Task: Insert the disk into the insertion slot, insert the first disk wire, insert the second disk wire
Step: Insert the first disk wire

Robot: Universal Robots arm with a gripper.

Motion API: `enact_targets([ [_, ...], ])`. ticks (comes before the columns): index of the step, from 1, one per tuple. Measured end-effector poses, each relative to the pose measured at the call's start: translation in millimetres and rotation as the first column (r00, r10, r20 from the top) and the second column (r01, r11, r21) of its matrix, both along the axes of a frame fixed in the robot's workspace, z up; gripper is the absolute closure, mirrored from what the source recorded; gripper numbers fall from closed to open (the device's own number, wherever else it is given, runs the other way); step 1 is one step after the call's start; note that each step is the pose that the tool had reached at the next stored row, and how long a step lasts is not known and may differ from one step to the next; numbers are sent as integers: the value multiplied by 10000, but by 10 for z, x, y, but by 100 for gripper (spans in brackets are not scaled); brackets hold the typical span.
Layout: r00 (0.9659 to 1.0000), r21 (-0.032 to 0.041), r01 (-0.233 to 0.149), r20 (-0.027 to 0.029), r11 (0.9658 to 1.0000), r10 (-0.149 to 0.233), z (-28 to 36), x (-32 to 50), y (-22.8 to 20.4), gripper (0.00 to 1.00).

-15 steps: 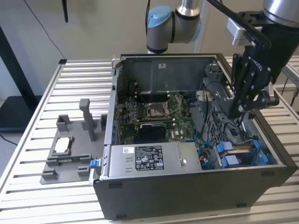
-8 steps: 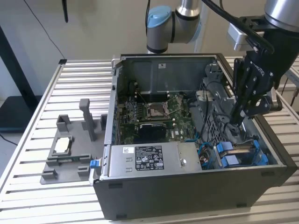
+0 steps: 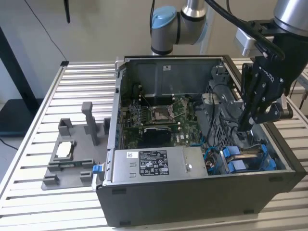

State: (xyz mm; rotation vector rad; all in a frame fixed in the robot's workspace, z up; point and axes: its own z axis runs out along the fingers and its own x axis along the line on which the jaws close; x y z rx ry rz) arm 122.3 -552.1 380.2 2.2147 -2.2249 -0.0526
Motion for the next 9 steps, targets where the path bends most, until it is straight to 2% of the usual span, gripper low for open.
enact_targets([
  [9, 10000, 0, 0, 0, 10000, 0, 0, 0, -5, 81],
])
